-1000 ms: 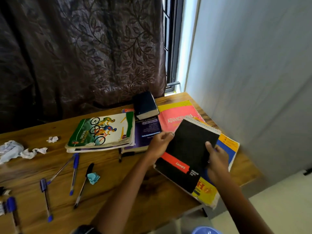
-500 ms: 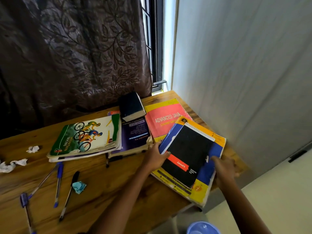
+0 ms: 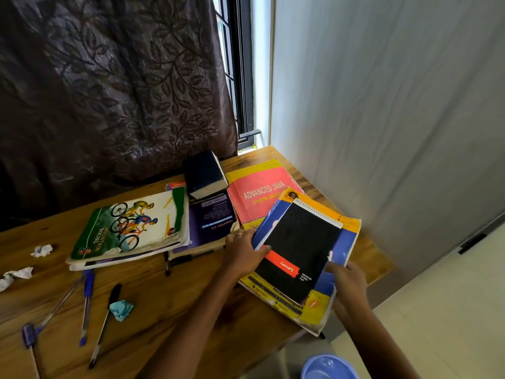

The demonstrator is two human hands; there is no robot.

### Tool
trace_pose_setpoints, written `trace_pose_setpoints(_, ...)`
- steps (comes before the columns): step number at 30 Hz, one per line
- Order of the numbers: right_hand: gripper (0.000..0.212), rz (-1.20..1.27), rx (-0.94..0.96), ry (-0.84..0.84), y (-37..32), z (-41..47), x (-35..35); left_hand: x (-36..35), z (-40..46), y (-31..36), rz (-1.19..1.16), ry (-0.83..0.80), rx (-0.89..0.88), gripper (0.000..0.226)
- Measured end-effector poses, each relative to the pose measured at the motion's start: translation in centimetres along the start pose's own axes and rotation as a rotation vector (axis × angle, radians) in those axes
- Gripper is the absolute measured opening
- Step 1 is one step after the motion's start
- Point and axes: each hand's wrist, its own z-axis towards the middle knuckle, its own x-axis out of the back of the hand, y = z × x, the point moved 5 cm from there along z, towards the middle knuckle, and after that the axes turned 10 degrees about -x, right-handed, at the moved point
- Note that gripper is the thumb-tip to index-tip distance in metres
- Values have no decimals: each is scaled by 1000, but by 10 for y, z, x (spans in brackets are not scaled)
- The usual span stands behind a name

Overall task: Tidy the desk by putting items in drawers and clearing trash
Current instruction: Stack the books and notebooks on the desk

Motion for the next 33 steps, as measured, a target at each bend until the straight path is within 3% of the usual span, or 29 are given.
trace_pose_setpoints(8, 27, -67, -72, 62, 58, -27, -22, -7, 1, 3, -12, -8, -56, 53)
trace_pose_setpoints(10, 35, -73, -112, 47, 77, -38, -26, -10, 2, 3, 15, -27, -69, 52)
trace_pose_setpoints(14, 41, -299, -208, 17, 99, -58, -22, -15, -1, 9, 115, -66, -120, 53)
trace_pose_setpoints(17, 38, -451, -220, -112, 95, -69, -17, -19, -7, 11, 169, -64, -135, 57)
trace_pose_setpoints(19, 40, -611, -149, -183, 89, -70, -8, -21, -11, 9, 196, -36, -153, 58)
trace_pose_setpoints(21, 24, -873, -55, -190, 79, -73, 7, -23, -13, 7, 228, -14, -168, 59)
trace_pose_setpoints(23, 26, -1220, 51, -121, 62, -72, 21, -25, -15, 5, 247, -7, -174, 61)
trace_pose_setpoints(25, 29, -1361, 168, -5, 40, -73, 30, -24, -19, 2, 228, 18, -174, 61)
trace_pose_setpoints(29, 28, -1416, 420, 222, -7, -79, 24, -10, -28, -15, 128, 173, -174, 50)
trace_pose_setpoints(33, 16, -1224, 668, 60, -30, -80, -14, 18, -39, -39, 51, 379, -122, 36)
